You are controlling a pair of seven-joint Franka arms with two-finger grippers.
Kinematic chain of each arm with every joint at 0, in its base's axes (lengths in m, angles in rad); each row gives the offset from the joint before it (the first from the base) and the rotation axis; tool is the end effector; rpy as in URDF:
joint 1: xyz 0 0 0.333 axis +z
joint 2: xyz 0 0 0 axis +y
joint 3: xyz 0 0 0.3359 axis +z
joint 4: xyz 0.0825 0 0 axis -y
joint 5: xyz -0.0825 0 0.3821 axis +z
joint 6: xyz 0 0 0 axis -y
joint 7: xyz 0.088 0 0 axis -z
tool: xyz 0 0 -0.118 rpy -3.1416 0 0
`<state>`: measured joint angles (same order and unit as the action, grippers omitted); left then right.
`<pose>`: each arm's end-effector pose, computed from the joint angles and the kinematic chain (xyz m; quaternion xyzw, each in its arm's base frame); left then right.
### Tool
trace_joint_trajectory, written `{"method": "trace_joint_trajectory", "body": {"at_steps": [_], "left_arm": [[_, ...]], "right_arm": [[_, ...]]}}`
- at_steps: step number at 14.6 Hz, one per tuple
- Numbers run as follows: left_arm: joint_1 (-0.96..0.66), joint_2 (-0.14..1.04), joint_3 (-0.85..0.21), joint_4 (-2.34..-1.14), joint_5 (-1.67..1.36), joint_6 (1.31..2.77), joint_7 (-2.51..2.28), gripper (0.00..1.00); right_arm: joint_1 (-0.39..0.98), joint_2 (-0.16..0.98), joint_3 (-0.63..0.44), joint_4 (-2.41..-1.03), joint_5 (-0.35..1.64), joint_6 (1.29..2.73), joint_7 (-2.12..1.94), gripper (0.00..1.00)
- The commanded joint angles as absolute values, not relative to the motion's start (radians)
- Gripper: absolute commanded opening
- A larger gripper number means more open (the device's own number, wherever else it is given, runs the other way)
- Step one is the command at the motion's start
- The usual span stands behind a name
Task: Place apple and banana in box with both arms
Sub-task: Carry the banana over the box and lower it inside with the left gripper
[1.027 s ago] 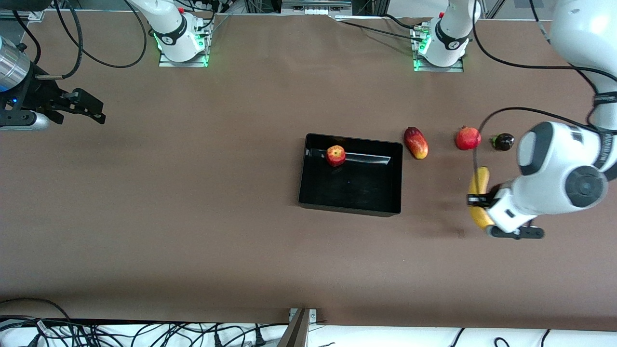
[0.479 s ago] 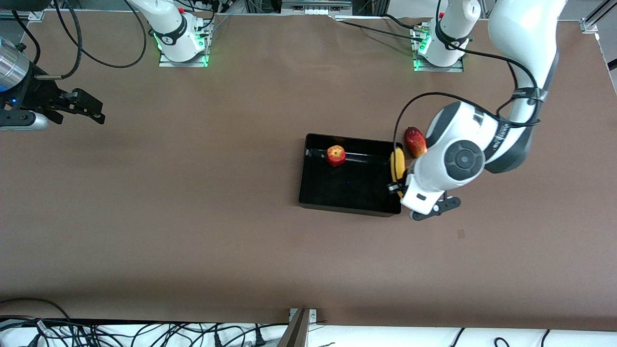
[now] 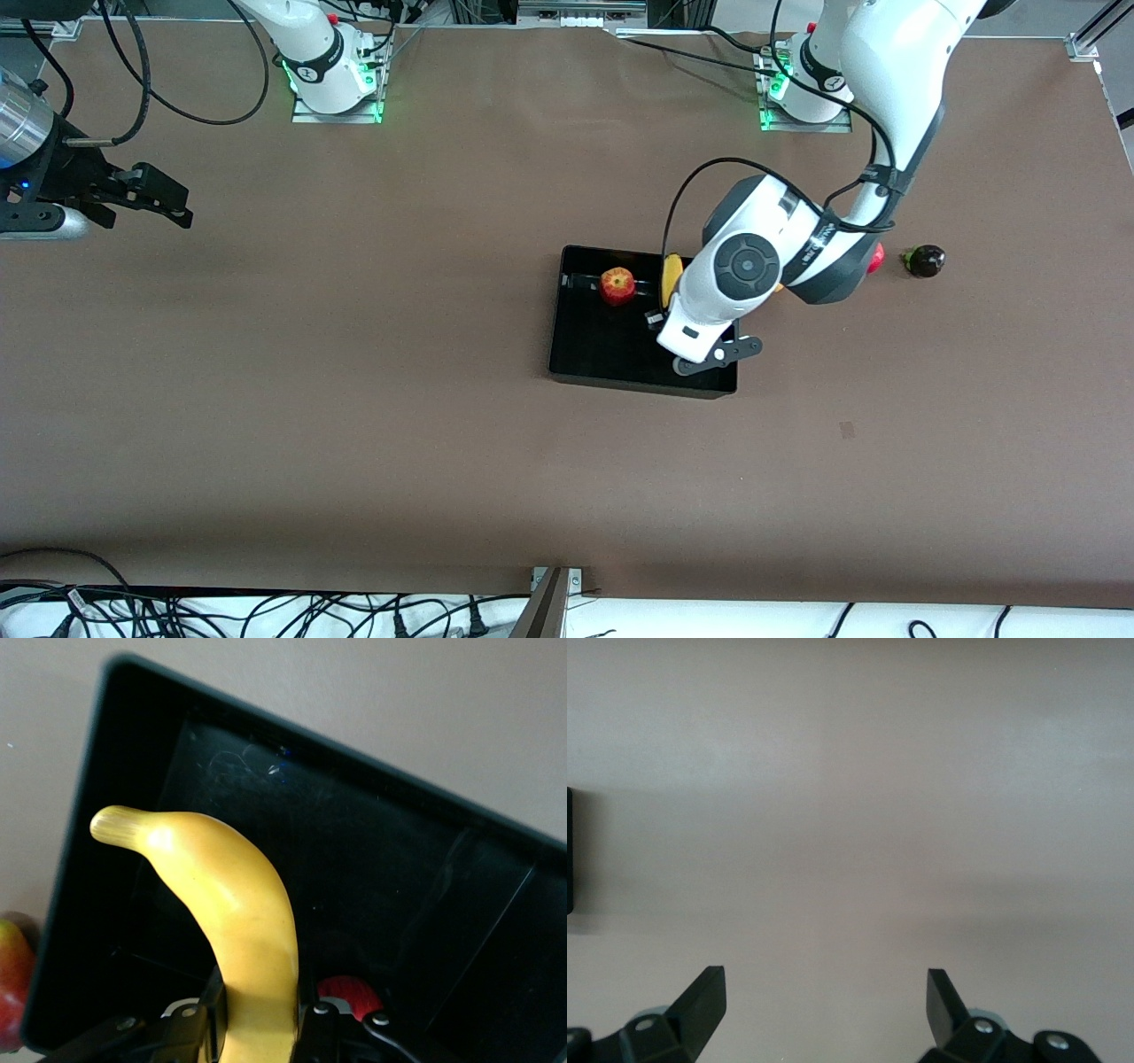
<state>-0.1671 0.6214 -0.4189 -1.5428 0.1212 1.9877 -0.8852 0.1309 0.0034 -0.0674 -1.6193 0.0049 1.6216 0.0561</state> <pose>0.6052 -0.3383 0.3094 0.9848 0.1481 -0.0905 0.0095 0.5562 0.0360 0.6131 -1.0000 -0.0036 0.0007 0.0023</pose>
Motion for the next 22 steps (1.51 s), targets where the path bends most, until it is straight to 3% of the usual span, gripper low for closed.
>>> {"method": "trace_joint_trajectory", "body": {"at_steps": [1,21,22], "left_arm": [[-0.160,0.646,-0.451,-1.546,0.196,2.011,-0.865,0.00],[-0.152,0.744,-0.449,-1.664,0.324,2.256,-0.782,0.00],[-0.152,0.747,-0.449,-1.664,0.327,2.260,-0.784,0.17]], "right_arm": [[0.117,0.011,-0.058,-1.597,-0.002,1.608,0.040,1.00],[0.117,0.011,-0.058,-1.597,-0.002,1.608,0.040,1.00],[0.117,0.011,-0.058,-1.597,-0.002,1.608,0.040,1.00]]}}
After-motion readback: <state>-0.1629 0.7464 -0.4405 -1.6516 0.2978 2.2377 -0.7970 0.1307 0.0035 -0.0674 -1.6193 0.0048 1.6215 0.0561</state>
